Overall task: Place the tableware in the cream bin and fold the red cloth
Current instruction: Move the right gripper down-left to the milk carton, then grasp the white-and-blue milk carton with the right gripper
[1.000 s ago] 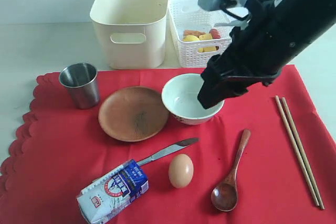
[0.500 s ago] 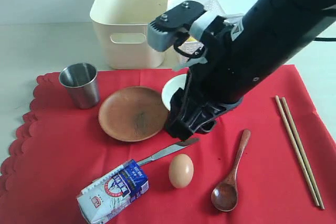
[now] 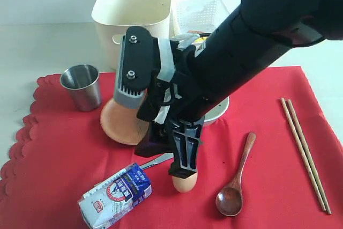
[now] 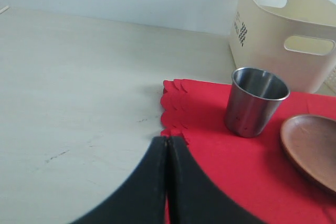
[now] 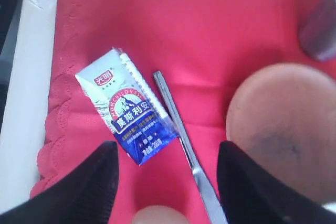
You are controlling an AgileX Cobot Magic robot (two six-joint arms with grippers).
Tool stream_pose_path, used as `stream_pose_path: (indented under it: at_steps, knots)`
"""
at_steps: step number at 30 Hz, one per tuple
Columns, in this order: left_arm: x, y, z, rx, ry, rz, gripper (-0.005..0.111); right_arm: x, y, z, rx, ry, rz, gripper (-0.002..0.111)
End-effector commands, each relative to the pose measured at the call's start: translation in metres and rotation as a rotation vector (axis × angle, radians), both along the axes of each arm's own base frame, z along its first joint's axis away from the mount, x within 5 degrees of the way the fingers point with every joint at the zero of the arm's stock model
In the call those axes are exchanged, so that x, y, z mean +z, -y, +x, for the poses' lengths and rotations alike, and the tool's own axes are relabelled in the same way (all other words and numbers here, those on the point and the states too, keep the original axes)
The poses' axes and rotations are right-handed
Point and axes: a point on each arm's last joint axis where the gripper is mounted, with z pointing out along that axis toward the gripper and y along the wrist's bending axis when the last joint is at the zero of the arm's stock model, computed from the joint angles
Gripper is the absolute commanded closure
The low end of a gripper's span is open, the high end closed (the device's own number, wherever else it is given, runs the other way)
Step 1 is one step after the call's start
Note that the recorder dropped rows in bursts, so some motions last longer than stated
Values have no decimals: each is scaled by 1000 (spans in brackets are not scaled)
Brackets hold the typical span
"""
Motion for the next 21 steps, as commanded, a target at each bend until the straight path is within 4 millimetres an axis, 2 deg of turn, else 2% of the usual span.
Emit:
stream_pose_path:
  at_steps: [1, 5, 11, 17, 21]
  knots:
    - [0, 0, 0, 0, 7, -7, 107, -10, -8, 2, 67, 30, 31, 52]
    - [0, 0, 0, 0, 7, -7, 107, -22, -12, 6, 99, 22, 17, 47]
    - [0, 0, 0, 0, 7, -7, 107, -38, -23, 5, 157, 13, -10, 47]
    - [0, 0, 0, 0, 7, -7, 107, -44, -48, -1, 220, 16, -9, 39]
    - [0, 0, 0, 0, 7, -7, 107, -51, -64, -8, 300, 42, -49, 39]
